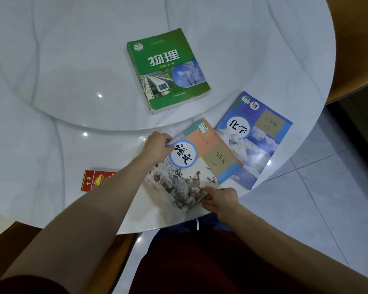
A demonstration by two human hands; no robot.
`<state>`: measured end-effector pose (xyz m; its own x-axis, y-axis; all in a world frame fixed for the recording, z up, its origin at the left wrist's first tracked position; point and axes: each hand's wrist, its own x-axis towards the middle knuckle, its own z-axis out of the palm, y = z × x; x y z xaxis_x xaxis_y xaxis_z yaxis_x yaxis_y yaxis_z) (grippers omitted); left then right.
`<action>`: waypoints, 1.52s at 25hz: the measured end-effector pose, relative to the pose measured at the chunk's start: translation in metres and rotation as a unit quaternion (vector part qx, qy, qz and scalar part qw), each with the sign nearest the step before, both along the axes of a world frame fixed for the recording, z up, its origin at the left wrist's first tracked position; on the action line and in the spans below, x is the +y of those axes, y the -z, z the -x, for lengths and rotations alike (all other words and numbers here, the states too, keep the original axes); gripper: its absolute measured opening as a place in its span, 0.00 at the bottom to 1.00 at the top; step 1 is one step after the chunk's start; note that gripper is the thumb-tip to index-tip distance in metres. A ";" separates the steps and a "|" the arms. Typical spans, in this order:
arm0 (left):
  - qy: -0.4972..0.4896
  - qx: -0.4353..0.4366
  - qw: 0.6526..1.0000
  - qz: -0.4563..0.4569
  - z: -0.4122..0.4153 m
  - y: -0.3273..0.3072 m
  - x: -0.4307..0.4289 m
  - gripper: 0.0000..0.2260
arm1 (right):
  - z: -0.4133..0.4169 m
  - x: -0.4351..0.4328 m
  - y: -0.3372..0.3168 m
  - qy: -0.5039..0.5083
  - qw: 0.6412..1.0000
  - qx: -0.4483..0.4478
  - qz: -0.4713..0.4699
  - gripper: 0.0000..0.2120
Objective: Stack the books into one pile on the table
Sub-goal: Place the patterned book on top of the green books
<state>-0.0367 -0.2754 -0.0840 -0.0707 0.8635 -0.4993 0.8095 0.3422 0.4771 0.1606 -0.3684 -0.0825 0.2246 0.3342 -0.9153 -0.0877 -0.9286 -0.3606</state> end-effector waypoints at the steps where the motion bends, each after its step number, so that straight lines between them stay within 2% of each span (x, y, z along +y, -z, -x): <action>1: -0.009 -0.030 0.999 0.003 0.001 -0.005 0.000 0.11 | 0.001 0.000 0.002 0.013 1.000 0.006 0.004 0.14; 3: -0.014 -0.093 0.995 0.018 0.003 -0.016 -0.004 0.09 | 0.001 -0.001 0.004 0.025 1.000 0.005 0.007 0.15; 6: -0.004 -0.151 0.988 0.036 0.007 -0.030 -0.011 0.07 | 0.004 -0.003 0.003 0.035 0.999 -0.002 0.008 0.07; 9: -0.045 -0.225 0.972 0.046 0.013 -0.035 -0.013 0.04 | 0.007 -0.006 0.004 0.038 0.999 -0.020 -0.015 0.14; 12: -0.080 -0.280 0.955 0.052 0.014 -0.040 -0.013 0.05 | 0.009 -0.006 -0.002 0.048 0.998 -0.023 -0.046 0.10; 15: -0.097 -0.334 0.937 0.038 0.016 -0.042 -0.009 0.06 | 0.007 0.003 -0.011 0.117 0.990 0.062 -0.057 0.06; 17: -0.100 -0.352 0.930 0.035 0.018 -0.044 -0.006 0.06 | 0.005 0.010 -0.015 0.143 0.981 0.123 -0.052 0.08; 20: -0.112 -0.358 0.927 0.025 0.020 -0.053 0.000 0.06 | 0.005 0.019 -0.023 0.117 0.978 0.165 -0.059 0.03; 22: -0.137 -0.356 0.924 0.027 0.023 -0.058 0.006 0.06 | 0.005 0.025 -0.026 0.103 0.978 0.166 -0.069 0.08; 25: -0.170 -0.347 0.922 0.009 0.031 -0.064 0.013 0.04 | 0.004 0.040 -0.035 0.087 0.977 0.166 -0.101 0.10; 32: -0.250 -0.320 0.912 -0.061 0.031 -0.076 0.035 0.03 | 0.000 0.094 -0.061 0.025 0.973 0.131 -0.189 0.09; 33: -0.266 -0.319 0.907 -0.069 0.032 -0.077 0.039 0.01 | 0.001 0.106 -0.066 0.017 0.972 0.120 -0.203 0.09; 38: -0.322 -0.309 0.888 -0.111 0.033 -0.084 0.070 0.03 | 0.005 0.176 -0.089 -0.056 0.959 0.041 -0.273 0.06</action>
